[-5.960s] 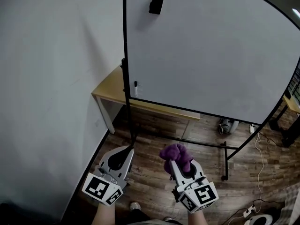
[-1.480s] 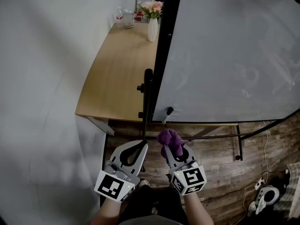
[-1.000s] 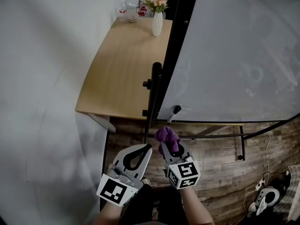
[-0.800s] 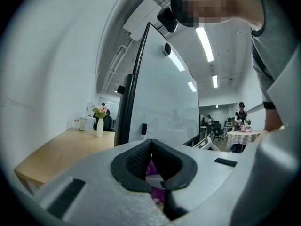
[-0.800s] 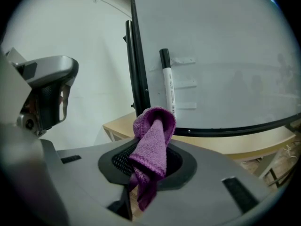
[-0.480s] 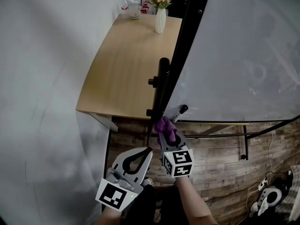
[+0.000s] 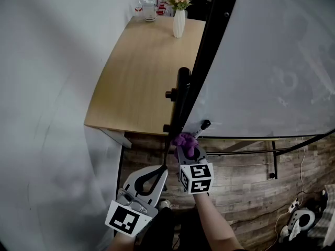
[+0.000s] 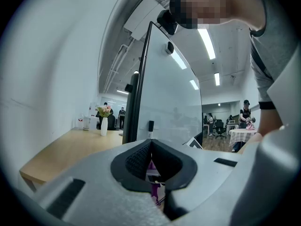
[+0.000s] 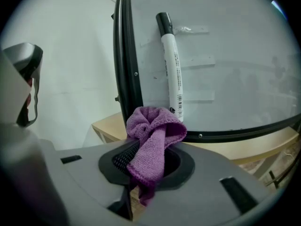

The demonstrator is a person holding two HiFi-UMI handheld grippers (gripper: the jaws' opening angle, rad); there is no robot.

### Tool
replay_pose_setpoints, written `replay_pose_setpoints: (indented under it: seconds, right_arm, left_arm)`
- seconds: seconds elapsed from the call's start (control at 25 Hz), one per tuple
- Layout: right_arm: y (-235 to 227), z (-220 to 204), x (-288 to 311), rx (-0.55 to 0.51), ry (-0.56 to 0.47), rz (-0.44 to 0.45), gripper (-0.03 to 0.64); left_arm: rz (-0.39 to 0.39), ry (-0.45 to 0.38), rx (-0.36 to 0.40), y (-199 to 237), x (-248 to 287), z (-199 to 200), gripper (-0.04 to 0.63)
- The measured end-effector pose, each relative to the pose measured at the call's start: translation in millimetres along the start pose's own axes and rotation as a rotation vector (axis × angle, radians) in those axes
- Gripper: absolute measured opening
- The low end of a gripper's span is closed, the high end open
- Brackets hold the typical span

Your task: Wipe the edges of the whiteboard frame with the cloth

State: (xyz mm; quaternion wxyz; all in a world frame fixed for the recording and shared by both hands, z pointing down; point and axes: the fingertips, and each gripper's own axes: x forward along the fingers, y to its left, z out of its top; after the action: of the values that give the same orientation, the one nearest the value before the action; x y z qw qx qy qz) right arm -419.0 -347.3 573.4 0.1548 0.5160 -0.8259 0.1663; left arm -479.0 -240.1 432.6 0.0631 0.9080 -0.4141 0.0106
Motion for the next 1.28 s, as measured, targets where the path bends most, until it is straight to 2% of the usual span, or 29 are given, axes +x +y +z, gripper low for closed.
replay_pose_setpoints:
  seconds: [0.76,1.28]
  right_arm:
    - [-57,-14,-22,-0.019,0.008,-0.129,0.069]
    - [-117,-14,-53,0.055,-0.013,-0.217,0.067]
  left_arm:
    - [-0.037,-0.009,0.001,-12,12,0,0.018]
    - [-0.061,-0.014,0.013,-36,35,5,0.018]
